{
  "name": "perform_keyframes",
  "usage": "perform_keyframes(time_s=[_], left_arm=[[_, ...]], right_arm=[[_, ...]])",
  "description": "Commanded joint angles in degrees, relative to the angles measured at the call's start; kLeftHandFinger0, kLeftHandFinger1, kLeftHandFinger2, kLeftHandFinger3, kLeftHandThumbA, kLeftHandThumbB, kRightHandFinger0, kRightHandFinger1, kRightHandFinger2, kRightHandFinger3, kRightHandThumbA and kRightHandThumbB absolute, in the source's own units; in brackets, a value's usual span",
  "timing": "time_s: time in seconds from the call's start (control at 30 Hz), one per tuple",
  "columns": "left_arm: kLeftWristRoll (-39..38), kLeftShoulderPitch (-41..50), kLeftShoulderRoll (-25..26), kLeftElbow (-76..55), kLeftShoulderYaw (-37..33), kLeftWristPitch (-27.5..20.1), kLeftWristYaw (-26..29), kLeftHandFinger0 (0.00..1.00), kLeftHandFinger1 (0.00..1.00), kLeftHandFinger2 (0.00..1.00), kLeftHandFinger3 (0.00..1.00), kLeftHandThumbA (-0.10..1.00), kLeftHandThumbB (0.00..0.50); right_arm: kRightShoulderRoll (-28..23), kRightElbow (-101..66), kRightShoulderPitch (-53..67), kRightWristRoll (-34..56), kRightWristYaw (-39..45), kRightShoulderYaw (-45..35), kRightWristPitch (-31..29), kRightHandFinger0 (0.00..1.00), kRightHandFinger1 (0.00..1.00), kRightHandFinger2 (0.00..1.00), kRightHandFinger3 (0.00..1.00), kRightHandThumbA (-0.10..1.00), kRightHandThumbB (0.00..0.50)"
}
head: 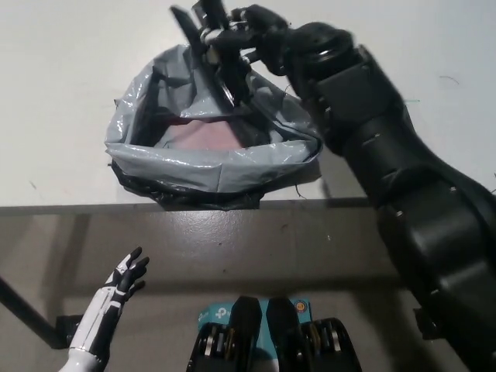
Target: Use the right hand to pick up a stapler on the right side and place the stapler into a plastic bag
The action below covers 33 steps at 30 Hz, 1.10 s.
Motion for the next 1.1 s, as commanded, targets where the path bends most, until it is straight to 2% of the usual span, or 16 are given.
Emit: perform_keyframes(time_s=[0.0,0.07,0.17,0.2,0.23,0.33,0.43,0.47,0.5,0.53,0.57,0.6,0.63,0.67,0.8,1.07], left_arm=[[1.4,-0.8,1.2,-1.4,-0.7,-1.3,-0.9,1.0,1.0,1.0,1.0,1.0,0.001],[1.3,-0.9,1.2,-1.4,-0.8,-1.2,-1.0,1.0,1.0,1.0,1.0,1.0,0.016],[1.7,-1.2,1.4,-1.4,-0.9,-1.5,-0.9,1.0,1.0,1.0,1.0,1.0,0.018],[1.7,-1.2,1.5,-1.4,-1.0,-1.5,-0.9,1.0,1.0,1.0,1.0,1.0,0.018],[2.0,-1.4,1.5,-1.3,-1.1,-1.3,-0.9,1.0,1.0,1.0,1.0,1.0,0.024],[2.2,-1.7,1.8,-1.0,-1.1,-1.5,-0.9,1.0,1.0,1.0,1.0,1.0,0.031],[2.5,-2.2,2.0,-1.2,-1.4,-0.8,-1.2,1.0,1.0,1.0,1.0,1.0,0.024],[2.5,-2.4,2.0,-1.1,-1.5,-0.6,-1.2,1.0,1.0,1.0,1.0,1.0,0.022],[2.5,-2.4,2.0,-1.2,-1.5,-0.5,-1.2,1.0,1.0,1.0,1.0,1.0,0.024],[2.5,-2.4,2.0,-1.2,-1.5,-0.4,-1.2,1.0,1.0,1.0,1.0,1.0,0.024],[2.4,-2.4,2.0,-1.3,-1.4,-0.2,-1.2,1.0,1.0,1.0,1.0,1.0,0.021],[2.4,-2.4,2.0,-1.4,-1.4,0.0,-1.2,1.0,1.0,1.0,1.0,1.0,0.018],[2.4,-2.4,2.0,-1.4,-1.5,0.0,-1.1,1.0,1.0,1.0,1.0,1.0,0.017],[2.4,-2.4,2.0,-1.4,-1.5,-0.1,-1.2,1.0,1.0,1.0,1.0,1.0,0.007],[2.2,-2.8,2.1,-1.2,-1.5,0.1,-1.4,1.0,1.0,1.0,1.0,1.0,0.018],[1.6,-4.1,2.5,-0.7,-1.5,0.1,-1.7,1.0,1.0,1.0,1.0,1.0,0.009]], right_arm=[[-0.9,-2.0,-4.8,-9.9,-4.4,7.4,-12.0,0.08,0.46,0.72,0.45,0.3,0.213],[-1.2,-2.2,-4.7,-12.9,-5.8,11.2,-13.7,0.09,0.44,0.66,0.39,0.34,0.195],[-1.8,-1.2,-4.6,-16.9,-10.6,15.9,-18.0,0.0,0.25,0.45,0.39,0.34,0.189],[-1.8,-1.0,-4.6,-17.1,-11.0,16.3,-18.2,0.0,0.25,0.45,0.39,0.34,0.189],[-2.2,-0.8,-4.4,-18.9,-13.4,18.4,-20.2,0.0,0.22,0.44,0.45,0.33,0.185],[-2.8,-0.8,-4.2,-21.7,-16.6,21.5,-22.6,0.0,0.19,0.41,0.45,0.34,0.173],[-3.8,-0.9,-3.3,-23.2,-19.6,23.6,-25.9,0.02,0.19,0.38,0.45,0.36,0.193],[-4.1,-0.9,-2.8,-23.4,-20.5,24.0,-27.7,0.01,0.17,0.35,0.45,0.36,0.237],[-4.2,-0.9,-2.4,-24.0,-20.6,24.7,-28.0,0.05,0.23,0.42,0.52,0.43,0.285],[-4.2,-0.8,-2.4,-24.1,-20.6,25.0,-28.1,0.05,0.23,0.42,0.52,0.43,0.285],[-4.6,-0.8,-2.1,-24.9,-17.8,26.5,-28.9,0.43,0.63,0.82,0.92,0.67,0.4],[-4.8,-0.7,-1.9,-25.1,-14.0,27.5,-29.1,0.75,0.94,1.0,1.0,0.78,0.478],[-4.8,-0.7,-1.9,-25.0,-12.6,27.7,-28.9,0.85,1.0,1.0,1.0,0.8,0.483],[-4.9,-0.8,-1.8,-24.6,-10.5,27.8,-28.7,1.0,1.0,1.0,1.0,0.82,0.499],[-5.8,-1.8,-0.9,-24.8,-5.2,29.3,-29.0,1.0,1.0,1.0,1.0,0.95,0.5],[-7.9,-3.0,-0.1,-22.7,-2.3,26.2,-31.2,1.0,1.0,1.0,1.0,1.0,0.5]])
